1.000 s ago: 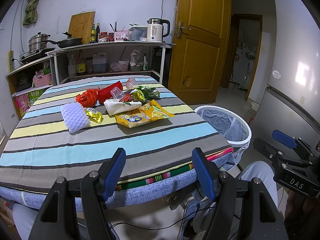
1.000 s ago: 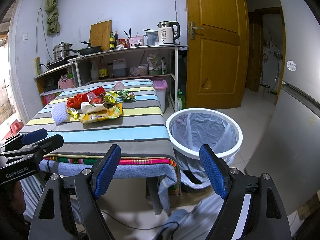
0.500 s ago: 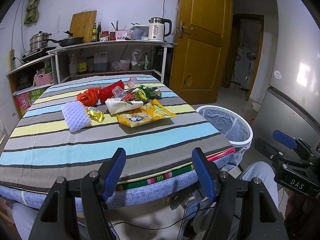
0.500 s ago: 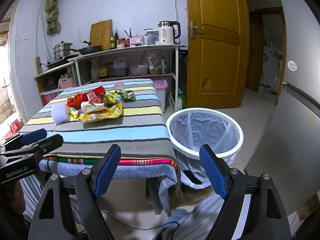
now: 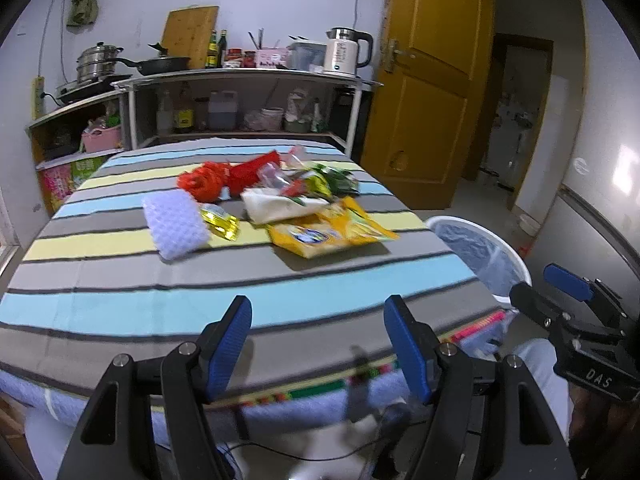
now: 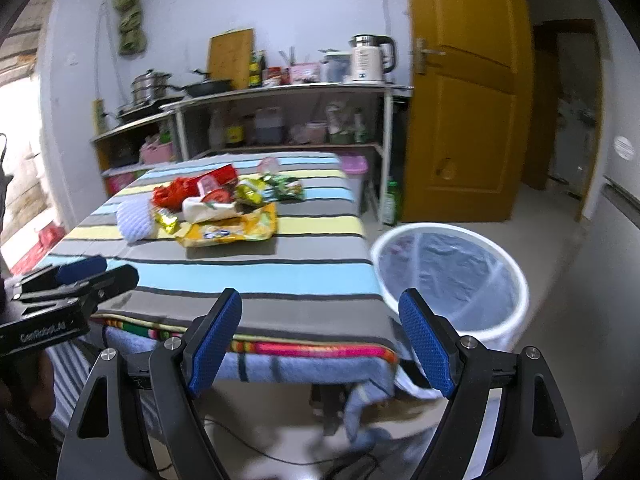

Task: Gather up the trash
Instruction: 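Grasp the white foam net with the left tool while the right tool grasps the yellow chip bag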

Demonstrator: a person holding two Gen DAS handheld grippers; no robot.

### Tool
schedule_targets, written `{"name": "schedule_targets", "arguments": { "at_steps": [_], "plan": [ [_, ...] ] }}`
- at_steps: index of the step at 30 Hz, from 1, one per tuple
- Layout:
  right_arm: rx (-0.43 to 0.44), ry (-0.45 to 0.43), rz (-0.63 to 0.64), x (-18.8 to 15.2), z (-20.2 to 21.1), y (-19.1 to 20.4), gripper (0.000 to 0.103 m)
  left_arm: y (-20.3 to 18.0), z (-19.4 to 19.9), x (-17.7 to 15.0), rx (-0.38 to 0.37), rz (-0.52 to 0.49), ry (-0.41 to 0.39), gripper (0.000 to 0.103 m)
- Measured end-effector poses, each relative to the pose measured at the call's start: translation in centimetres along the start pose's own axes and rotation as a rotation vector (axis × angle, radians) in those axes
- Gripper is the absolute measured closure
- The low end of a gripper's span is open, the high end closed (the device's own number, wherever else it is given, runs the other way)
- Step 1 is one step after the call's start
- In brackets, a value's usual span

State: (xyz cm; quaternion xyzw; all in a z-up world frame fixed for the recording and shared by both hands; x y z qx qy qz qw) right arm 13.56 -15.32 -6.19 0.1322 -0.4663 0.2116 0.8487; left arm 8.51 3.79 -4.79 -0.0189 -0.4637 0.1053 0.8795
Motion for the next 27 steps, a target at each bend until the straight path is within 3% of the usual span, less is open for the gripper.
{"name": "schedule_targets", "arguments": {
  "at_steps": [6, 14, 27],
  "plan": [
    [0.104, 0.042, 0.005, 1.2, -3.4, 1.7, 0.022, 4.2, -1.7, 1.7, 0.081, 0.060, -0.013, 0.033],
    [0.166, 0.091, 0.007, 2.5, -7.4, 3.3, 0.022, 9.7, -4.1, 3.0, 0.183, 0.104, 0.008, 0.033],
    [0.207, 0.178, -0.043, 3.5, -12.2, 4.2, 0.022, 12.9, -7.5, 4.0, 0.172, 0.154, 0.055, 0.033]
  ]
}}
Point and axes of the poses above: each gripper's, at about its wrist camera, not at the fingertips, and z roughly against the way its jaws point, y to its left, x to its top, the point moved 8 cm from there along -z, roughly the way its jaws point, and after that the axes turned 1 degree about x, right-handed, at the moved point
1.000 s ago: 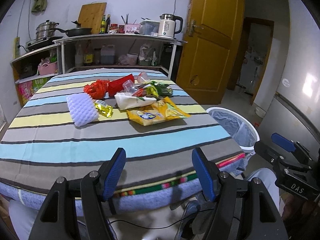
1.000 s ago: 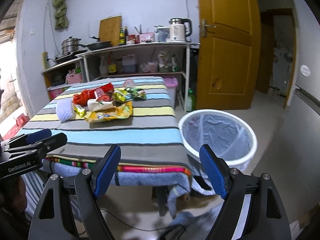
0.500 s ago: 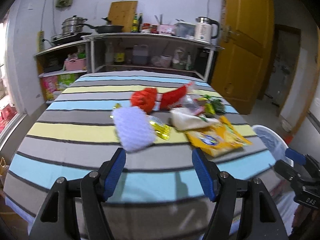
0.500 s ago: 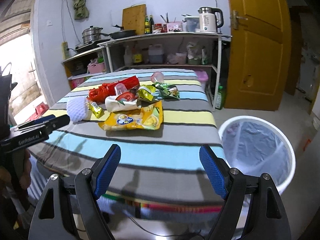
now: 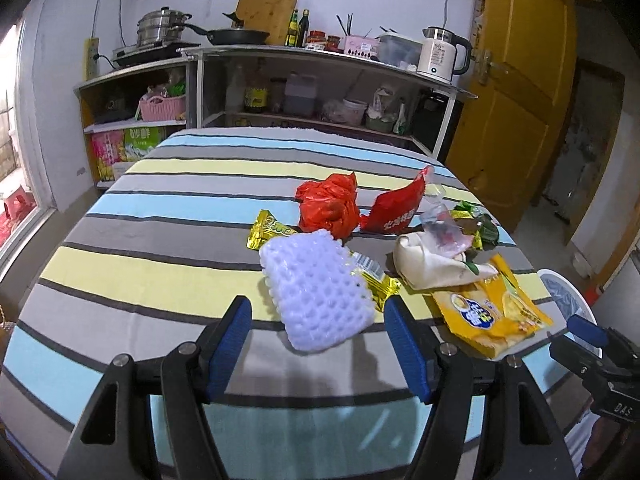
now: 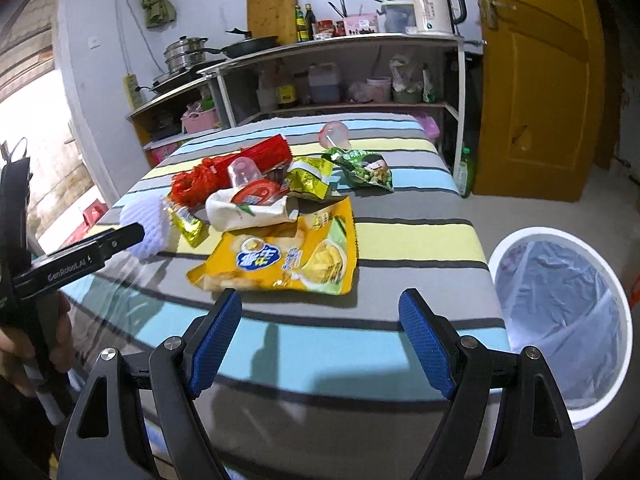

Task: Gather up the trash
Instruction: 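Grasp the white foam net with the left tool while the right tool grasps the yellow chip bag, then carry both items over the white bin and open both tools to drop them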

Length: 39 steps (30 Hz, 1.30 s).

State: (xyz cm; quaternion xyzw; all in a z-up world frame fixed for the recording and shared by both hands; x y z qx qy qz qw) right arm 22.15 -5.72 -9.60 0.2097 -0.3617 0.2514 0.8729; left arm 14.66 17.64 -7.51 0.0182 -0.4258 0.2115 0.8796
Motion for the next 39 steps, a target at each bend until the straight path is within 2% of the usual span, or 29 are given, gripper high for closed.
{"name": "schedule_targets", "arguments": {
  "at_steps": [5, 11, 16, 22, 24, 25, 31, 34, 39],
  "plan": [
    [0.052, 0.056, -0.079, -0.5, -1.0, -0.2, 0.022, 0.3, -0.7, 0.2, -0.011, 0.016, 0.009, 0.037],
    [0.117, 0.096, -0.114, -1.0, -1.7, 0.7, 0.022, 0.3, -1.5, 0.3, -0.017, 0.011, 0.022, 0.051],
    [0.172, 0.100, -0.191, 0.0, -2.5, 0.6, 0.024, 0.2, -1.7, 0.4, -0.018, 0.007, 0.024, 0.055],
    [0.171, 0.104, -0.222, 1.5, -3.8, 0.9, 0.044, 0.1, -2.1, 0.2, -0.014, -0.006, 0.029, 0.061],
    [0.156, 0.110, -0.212, 1.6, -4.3, 1.2, 0.057, 0.0, -2.0, 0.2, -0.012, -0.011, 0.030, 0.064],
    [0.144, 0.113, -0.203, 1.7, -4.4, 1.3, 0.067, 0.0, -2.0, 0.2, -0.011, -0.015, 0.028, 0.067],
    [0.120, 0.102, -0.174, 1.5, -4.5, 1.4, 0.082, -0.3, -1.6, 0.3, -0.019, -0.023, 0.013, 0.079],
    [0.108, 0.089, -0.169, 1.4, -4.1, 1.1, 0.087, -0.6, -1.1, 0.2, -0.044, -0.020, 0.008, 0.081],
    [0.098, 0.065, -0.175, 1.3, -2.7, 0.4, 0.090, -2.0, 0.3, -0.2, -0.084, -0.033, -0.005, 0.084]
  ]
}}
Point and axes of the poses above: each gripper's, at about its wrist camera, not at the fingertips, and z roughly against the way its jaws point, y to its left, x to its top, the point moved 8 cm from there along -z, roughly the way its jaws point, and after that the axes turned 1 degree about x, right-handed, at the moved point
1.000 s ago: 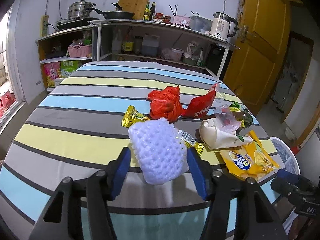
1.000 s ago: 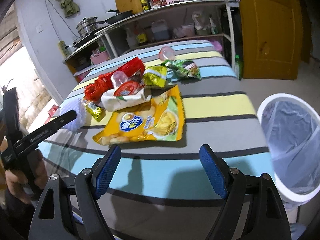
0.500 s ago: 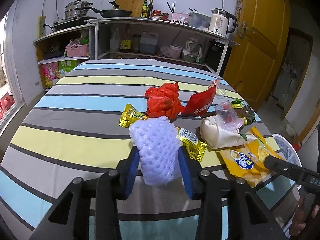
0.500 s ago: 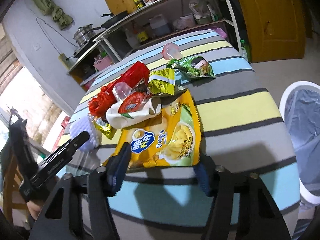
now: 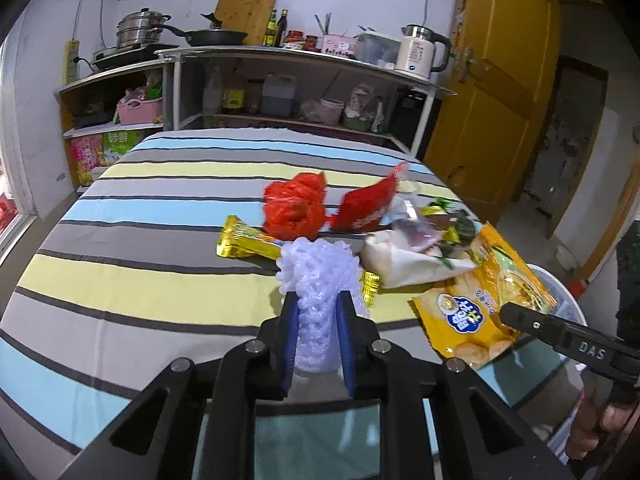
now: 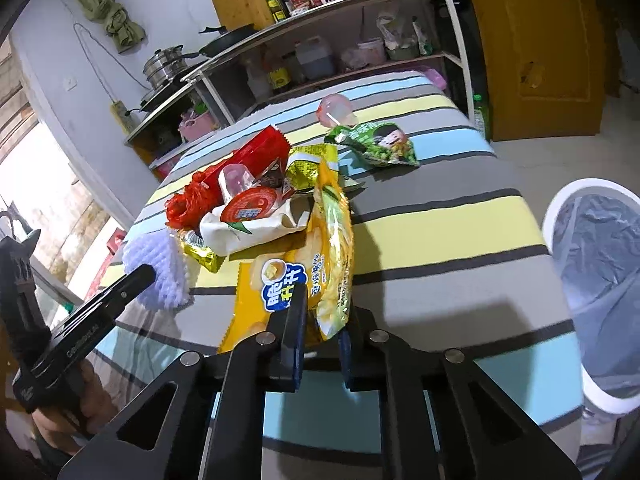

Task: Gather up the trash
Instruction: 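Carry both items over the white bin and open both tools to drop them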

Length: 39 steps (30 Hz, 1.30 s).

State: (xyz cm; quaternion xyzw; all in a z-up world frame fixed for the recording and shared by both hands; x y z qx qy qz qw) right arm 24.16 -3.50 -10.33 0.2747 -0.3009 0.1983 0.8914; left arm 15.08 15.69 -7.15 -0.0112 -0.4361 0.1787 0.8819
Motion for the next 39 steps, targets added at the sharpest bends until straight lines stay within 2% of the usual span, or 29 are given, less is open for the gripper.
{"name": "schedule_targets", "arguments": {
  "at_steps": [12, 20, 30, 39],
  "plan": [
    [-0.009, -0.087, -0.017, -0.6, 4.7, -1.2, 0.096, -3.9, 3.2, 0.2, -0.073, -0.049, -0.041, 0.090],
    [-0.027, -0.146, -0.052, -0.3, 7.6, -3.3, 0.097, -7.7, 4.3, 1.0, -0.124, -0.102, -0.067, 0.091],
    [-0.080, -0.226, -0.114, 0.5, 11.4, -7.3, 0.097, -14.6, 3.4, 2.2, -0.239, -0.178, -0.068, 0.091],
    [-0.181, -0.265, -0.200, 0.3, 14.2, -13.1, 0.097, -21.9, 1.6, 1.9, -0.351, -0.268, -0.039, 0.091]
  ]
}}
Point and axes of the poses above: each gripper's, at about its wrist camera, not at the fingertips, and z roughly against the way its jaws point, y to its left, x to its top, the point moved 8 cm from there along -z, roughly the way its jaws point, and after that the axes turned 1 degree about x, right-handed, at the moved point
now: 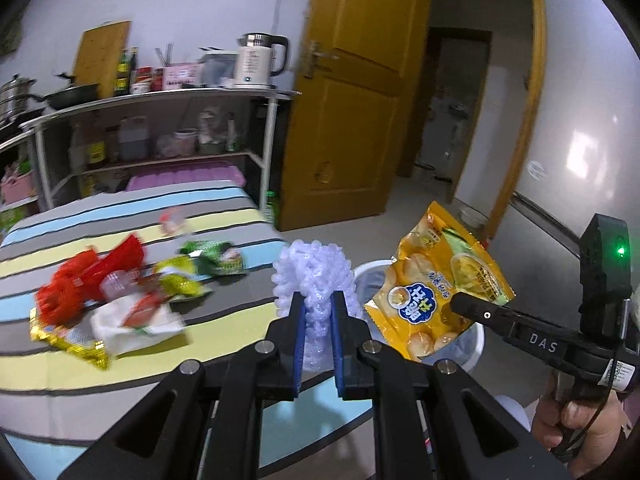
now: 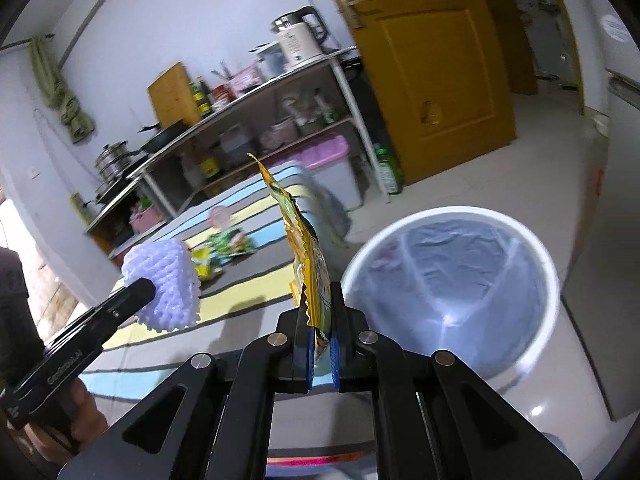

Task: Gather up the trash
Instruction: 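Carry both items over the white bin and open both tools to drop them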

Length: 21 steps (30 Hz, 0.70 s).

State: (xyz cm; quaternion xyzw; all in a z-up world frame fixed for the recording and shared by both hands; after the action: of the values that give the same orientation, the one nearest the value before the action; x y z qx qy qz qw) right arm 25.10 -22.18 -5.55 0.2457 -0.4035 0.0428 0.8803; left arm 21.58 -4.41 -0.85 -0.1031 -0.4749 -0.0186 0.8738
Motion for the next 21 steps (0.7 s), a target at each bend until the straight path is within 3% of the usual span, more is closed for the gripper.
{"name": "schedule_targets", "arguments": {
  "at_steps": [11, 21],
  "plan": [
    [-0.092, 0.023, -0.068, -0.1, -0.4, -5.8, 0.097, -6.2, -5.3, -0.1, -0.092, -0.075, 0.075, 0.091],
    [-0.141, 0.112, -0.115, -1.4, -2.5, -9.4, 0.096, -8.3, -9.8, -1.4, -0.133, -0.087, 0.186, 0.090]
  ]
}}
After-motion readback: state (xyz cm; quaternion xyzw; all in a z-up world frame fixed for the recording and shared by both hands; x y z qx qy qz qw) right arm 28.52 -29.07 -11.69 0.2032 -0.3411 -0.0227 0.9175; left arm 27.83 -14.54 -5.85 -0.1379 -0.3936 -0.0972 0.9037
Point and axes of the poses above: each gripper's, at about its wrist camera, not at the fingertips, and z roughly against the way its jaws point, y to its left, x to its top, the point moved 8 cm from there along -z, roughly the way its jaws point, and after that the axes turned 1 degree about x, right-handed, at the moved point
